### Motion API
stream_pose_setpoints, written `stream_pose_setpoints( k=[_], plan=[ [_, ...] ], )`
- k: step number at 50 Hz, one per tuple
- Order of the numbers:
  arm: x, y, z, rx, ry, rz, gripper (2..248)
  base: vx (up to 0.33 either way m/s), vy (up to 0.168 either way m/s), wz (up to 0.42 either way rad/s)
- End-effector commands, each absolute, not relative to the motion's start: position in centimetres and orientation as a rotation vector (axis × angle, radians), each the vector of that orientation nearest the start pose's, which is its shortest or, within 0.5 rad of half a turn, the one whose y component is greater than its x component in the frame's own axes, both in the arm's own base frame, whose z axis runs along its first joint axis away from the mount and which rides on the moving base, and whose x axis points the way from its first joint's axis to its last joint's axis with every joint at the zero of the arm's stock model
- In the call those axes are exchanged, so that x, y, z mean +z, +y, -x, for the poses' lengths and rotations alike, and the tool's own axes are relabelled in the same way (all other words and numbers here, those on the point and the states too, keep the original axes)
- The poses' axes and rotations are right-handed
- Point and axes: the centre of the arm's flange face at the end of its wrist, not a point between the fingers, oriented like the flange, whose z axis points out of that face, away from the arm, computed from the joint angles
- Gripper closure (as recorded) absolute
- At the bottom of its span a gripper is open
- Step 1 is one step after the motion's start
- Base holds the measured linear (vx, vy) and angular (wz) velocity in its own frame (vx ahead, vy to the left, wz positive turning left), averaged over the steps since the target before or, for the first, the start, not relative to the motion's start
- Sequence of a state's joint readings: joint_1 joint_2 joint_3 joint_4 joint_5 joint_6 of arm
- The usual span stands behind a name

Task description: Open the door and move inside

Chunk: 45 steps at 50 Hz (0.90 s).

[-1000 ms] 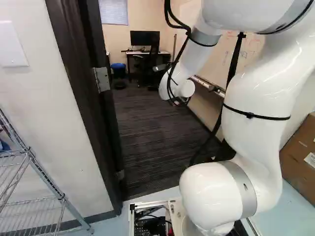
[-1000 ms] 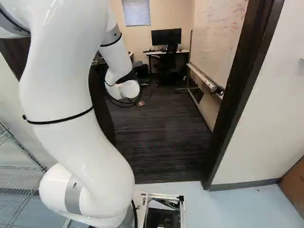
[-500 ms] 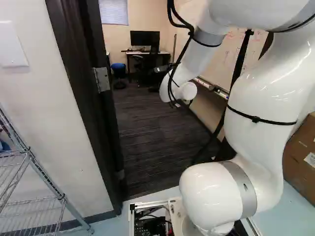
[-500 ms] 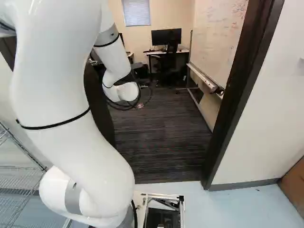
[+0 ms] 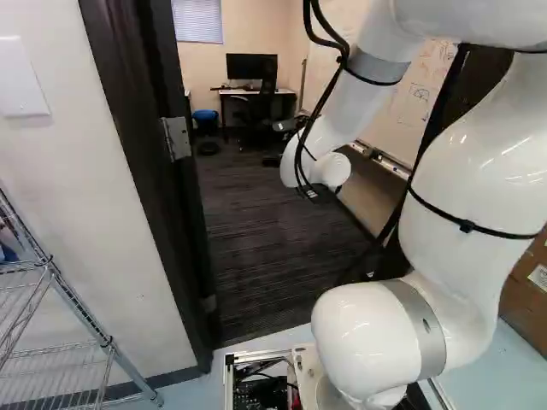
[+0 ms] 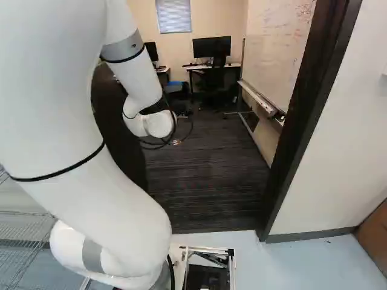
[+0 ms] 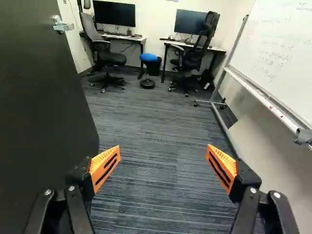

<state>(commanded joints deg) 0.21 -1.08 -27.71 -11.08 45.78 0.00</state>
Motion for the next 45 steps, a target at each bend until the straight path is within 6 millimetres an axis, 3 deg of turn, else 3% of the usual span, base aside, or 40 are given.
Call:
stream_pose_setpoints(
  k=[24, 45],
  plan=[
    [39.4, 0.7, -34.8, -1.826, -0.158, 2.524, 3, 0.000, 0.000, 0.000],
    [37.9, 0.3, -30.4, -1.825, -0.068, 2.543, 3, 0.000, 0.000, 0.000]
  ],
)
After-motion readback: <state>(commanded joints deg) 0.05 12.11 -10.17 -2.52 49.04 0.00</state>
